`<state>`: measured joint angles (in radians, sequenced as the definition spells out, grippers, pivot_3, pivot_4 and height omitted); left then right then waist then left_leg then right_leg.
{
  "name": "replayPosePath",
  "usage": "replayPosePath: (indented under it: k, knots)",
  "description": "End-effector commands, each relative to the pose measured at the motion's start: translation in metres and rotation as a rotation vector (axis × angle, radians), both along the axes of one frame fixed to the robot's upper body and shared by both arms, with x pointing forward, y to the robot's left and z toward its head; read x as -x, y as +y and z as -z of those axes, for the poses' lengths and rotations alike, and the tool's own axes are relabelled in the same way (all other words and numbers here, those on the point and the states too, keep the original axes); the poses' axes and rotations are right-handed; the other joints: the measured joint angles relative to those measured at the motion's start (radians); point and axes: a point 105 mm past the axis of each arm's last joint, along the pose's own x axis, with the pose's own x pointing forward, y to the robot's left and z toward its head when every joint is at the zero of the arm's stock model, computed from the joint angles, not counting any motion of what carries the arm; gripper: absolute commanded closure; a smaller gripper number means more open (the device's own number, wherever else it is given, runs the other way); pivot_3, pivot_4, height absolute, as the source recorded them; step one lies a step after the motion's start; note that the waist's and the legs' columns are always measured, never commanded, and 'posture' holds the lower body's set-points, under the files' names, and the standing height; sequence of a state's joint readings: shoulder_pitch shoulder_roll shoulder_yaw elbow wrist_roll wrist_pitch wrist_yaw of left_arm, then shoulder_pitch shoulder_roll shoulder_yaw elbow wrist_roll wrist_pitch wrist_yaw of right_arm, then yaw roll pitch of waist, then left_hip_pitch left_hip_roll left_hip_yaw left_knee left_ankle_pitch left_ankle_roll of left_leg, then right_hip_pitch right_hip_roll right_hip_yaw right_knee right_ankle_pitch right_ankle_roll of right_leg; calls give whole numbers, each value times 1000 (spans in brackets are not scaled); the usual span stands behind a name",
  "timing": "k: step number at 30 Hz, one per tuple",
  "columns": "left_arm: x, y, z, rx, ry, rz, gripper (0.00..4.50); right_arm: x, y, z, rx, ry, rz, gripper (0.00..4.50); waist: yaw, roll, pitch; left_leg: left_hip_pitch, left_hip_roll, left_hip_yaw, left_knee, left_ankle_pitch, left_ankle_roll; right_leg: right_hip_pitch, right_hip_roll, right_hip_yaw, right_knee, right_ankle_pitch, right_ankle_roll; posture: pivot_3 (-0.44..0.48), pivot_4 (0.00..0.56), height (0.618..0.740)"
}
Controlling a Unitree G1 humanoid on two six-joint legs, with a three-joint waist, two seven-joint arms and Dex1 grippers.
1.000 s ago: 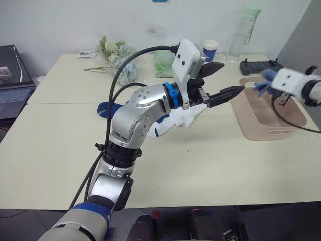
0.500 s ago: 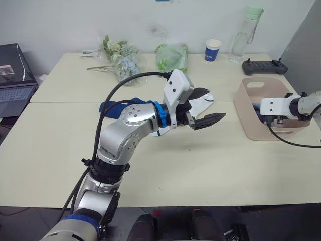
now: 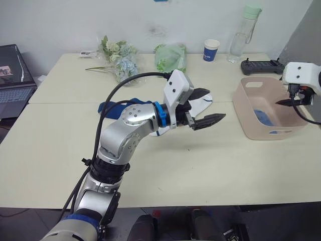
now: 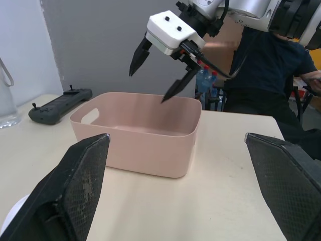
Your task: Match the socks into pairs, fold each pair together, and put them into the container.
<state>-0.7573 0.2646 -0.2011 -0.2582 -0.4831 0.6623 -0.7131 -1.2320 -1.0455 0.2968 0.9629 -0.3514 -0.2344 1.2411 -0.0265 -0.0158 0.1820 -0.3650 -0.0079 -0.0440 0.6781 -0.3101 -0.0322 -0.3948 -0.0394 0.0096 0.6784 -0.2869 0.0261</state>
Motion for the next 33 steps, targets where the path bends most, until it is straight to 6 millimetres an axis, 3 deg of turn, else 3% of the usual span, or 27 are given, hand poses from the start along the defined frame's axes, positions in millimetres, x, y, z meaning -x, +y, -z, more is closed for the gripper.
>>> replayPosePath:
  k: [1,8,13,17,19,24,29,33]
  knots:
    - [3,-4,-11,16,-49,22,0,-3,1,2,-24,-27,-1,1726,-1,0,0,0,0,0,0,0,0,0,0,0,0,0,0,0,150,740]
    - [5,-5,-7,6,-49,32,0,-11,4,50,-32,67,15,4324,-2,0,0,0,0,2,0,0,0,0,0,1,0,0,0,0,150,740]
    - [3,-3,-5,-6,-45,23,0,-15,3,83,-44,123,68,4480,-2,0,0,0,0,2,0,0,0,0,0,1,1,0,0,0,150,740]
    - [5,-2,-5,-9,-42,15,0,-16,1,93,-19,139,81,4480,-2,0,0,0,0,2,0,0,0,-1,0,2,1,0,0,0,150,740]
    - [4,1,-4,-10,-42,5,0,-19,0,82,1,90,78,4480,-2,0,0,0,0,2,0,0,0,-1,0,2,1,0,0,0,150,740]
    - [3,3,-3,-14,-39,-7,0,-27,0,29,24,-70,67,4480,-3,0,0,0,0,3,0,0,0,-2,0,3,2,0,0,0,150,740]
    - [-1,8,-2,-19,-40,-25,0,-32,14,-22,-3,-220,17,4480,-3,0,0,0,0,3,0,0,0,-2,0,3,1,0,0,0,150,740]
    - [-14,38,4,-44,-47,-139,0,-36,66,-62,-363,-359,-139,4314,-13,0,0,1,1,5,0,0,0,-2,1,5,2,1,0,0,150,740]
